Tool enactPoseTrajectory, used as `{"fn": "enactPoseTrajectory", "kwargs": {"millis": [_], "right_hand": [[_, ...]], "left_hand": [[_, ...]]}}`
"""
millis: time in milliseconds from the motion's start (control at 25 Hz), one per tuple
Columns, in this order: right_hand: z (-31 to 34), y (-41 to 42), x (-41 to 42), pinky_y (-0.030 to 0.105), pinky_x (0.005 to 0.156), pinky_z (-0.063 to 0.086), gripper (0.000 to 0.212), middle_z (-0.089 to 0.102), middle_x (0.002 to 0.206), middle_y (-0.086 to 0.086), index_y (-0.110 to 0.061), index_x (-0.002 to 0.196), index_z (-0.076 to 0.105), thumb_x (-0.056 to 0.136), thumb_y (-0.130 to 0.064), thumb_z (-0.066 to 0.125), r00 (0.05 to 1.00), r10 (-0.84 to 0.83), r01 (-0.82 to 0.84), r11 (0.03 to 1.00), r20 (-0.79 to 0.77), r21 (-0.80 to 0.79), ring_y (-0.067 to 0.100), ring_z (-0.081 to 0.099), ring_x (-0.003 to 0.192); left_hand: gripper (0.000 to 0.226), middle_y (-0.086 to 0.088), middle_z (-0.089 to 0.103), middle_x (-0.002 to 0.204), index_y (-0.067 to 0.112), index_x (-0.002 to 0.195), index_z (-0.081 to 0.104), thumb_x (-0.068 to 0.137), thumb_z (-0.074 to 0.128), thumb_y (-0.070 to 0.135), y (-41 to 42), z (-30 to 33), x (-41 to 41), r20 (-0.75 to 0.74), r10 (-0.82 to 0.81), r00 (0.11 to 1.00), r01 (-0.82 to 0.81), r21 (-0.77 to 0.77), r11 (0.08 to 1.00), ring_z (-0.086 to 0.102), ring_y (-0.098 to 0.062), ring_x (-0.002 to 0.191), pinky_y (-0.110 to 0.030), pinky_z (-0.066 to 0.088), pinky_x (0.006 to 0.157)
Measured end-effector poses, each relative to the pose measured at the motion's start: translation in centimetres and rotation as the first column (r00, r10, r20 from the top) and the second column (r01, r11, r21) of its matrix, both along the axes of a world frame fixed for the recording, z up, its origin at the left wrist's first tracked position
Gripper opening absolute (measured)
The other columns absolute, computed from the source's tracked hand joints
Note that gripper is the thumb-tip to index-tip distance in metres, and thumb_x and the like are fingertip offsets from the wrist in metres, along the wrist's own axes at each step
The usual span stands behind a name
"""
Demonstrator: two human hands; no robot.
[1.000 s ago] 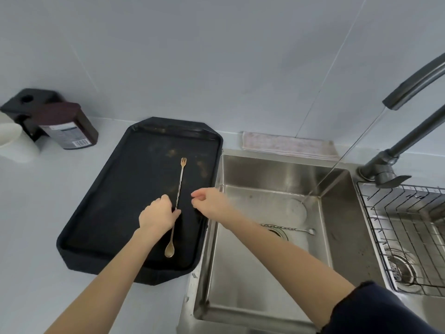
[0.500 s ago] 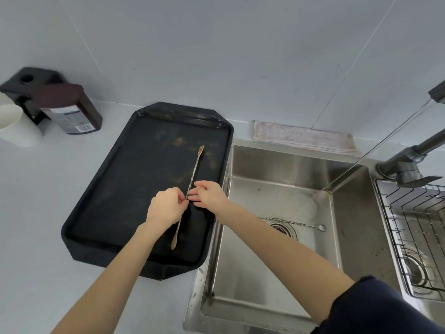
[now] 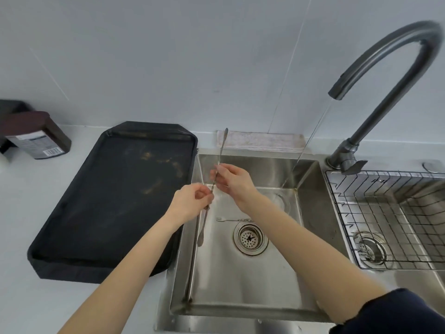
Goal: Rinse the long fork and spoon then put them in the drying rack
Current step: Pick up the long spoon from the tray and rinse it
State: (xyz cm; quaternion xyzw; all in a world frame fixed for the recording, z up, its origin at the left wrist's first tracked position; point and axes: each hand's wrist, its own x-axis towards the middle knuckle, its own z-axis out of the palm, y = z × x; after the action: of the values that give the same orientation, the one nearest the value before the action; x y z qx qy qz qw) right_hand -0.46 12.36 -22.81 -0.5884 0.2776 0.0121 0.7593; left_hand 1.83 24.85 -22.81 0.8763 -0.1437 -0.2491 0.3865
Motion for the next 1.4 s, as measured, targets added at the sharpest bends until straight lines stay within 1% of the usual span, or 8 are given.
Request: {"fn": "enactPoseTrajectory", "kwargs": {"millis": [120,320,480,600,880,1080,1240,1400], "right_hand": [[1.2,-4.4,-2.1,0.012,0.057,0.050,0.012,0.063,0.078,0.000,-0.011,0.103,0.058,0.095,-0.009,0.049,0.991,-0.127,0.127,0.992,0.042,0.003,0.008,0.058,0.068],[3.3,-10.9,-4.5,0.015,0.062,0.049,0.016,0.064,0.078,-0.003,-0.013,0.106,0.059,0.093,-0.007,0.051,0.969,-0.245,0.245,0.970,0.042,0.001,0.007,0.060,0.071],[4.6,-14.4,-5.3,0.017,0.068,0.049,0.014,0.063,0.081,-0.004,-0.016,0.090,0.059,0.094,-0.007,0.050,0.966,-0.250,0.250,0.968,0.061,0.014,0.007,0.060,0.074],[5.1,-16.2,-5.4,0.017,0.069,0.049,0.019,0.064,0.082,-0.002,-0.019,0.080,0.058,0.094,-0.008,0.051,0.973,-0.219,0.222,0.975,0.075,-0.024,0.007,0.060,0.075],[5.8,-18.1,-4.3,0.017,0.071,0.051,0.019,0.066,0.083,-0.002,-0.008,0.111,0.061,0.095,-0.012,0.050,0.983,-0.149,0.157,0.985,0.110,-0.073,0.007,0.063,0.075],[4.7,-17.4,-4.3,0.018,0.076,0.052,0.025,0.066,0.081,-0.004,-0.003,0.115,0.061,0.095,-0.014,0.051,0.995,-0.048,0.062,0.984,0.091,-0.165,0.005,0.064,0.073],[5.0,-17.7,-4.3,0.010,0.063,0.055,0.025,0.067,0.076,-0.003,-0.001,0.114,0.061,0.093,-0.013,0.054,0.995,-0.035,0.052,0.982,0.097,-0.179,-0.003,0.065,0.056],[6.1,-18.6,-3.3,0.011,0.065,0.054,0.024,0.067,0.084,0.000,-0.007,0.117,0.058,0.095,-0.010,0.048,0.982,-0.108,0.132,0.978,0.153,-0.161,0.005,0.064,0.070]], "left_hand": [[0.015,0.001,0.064,0.079,0.011,0.097,0.064,0.087,0.058,0.020,-3.2,0.2,-1.7,-0.007,-0.063,0.998,0.062,-0.051,0.997,0.059,-0.010,0.068,-0.010,0.041,0.063],[0.003,0.006,0.061,0.067,0.019,0.081,0.062,0.084,0.061,0.019,-7.6,-0.8,-3.7,-0.039,-0.107,0.993,0.102,-0.105,0.989,0.059,-0.011,0.063,-0.028,0.048,0.075],[0.020,0.005,0.062,0.066,0.031,0.068,0.056,0.084,0.060,0.020,-10.4,-1.1,-5.2,-0.070,-0.097,0.993,0.085,-0.154,0.984,0.058,-0.016,0.067,-0.029,0.045,0.072],[0.012,0.000,0.064,0.071,0.025,0.074,0.059,0.085,0.059,0.020,-11.9,-1.2,-6.1,-0.081,-0.069,0.994,0.054,-0.179,0.982,0.058,-0.018,0.069,-0.027,0.043,0.072],[0.012,0.004,0.063,0.071,0.026,0.074,0.062,0.085,0.060,0.022,-13.7,-2.1,-6.7,-0.132,0.023,0.991,-0.050,-0.205,0.978,0.059,-0.018,0.076,-0.027,0.042,0.075],[0.013,0.012,0.060,0.067,0.014,0.088,0.069,0.087,0.056,0.013,-15.1,-2.2,-6.7,-0.018,0.126,0.992,-0.127,-0.222,0.967,0.058,-0.012,0.065,-0.018,0.043,0.071],[0.018,0.005,0.062,0.071,0.010,0.096,0.070,0.088,0.054,0.013,-15.2,-2.1,-6.6,0.006,0.127,0.992,-0.123,-0.214,0.969,0.058,-0.007,0.063,-0.012,0.043,0.067],[0.017,0.014,0.059,0.068,0.013,0.096,0.069,0.089,0.054,0.017,-15.0,-1.7,-6.4,0.012,0.115,0.993,-0.109,-0.226,0.968,0.057,-0.003,0.063,-0.006,0.041,0.064]]}}
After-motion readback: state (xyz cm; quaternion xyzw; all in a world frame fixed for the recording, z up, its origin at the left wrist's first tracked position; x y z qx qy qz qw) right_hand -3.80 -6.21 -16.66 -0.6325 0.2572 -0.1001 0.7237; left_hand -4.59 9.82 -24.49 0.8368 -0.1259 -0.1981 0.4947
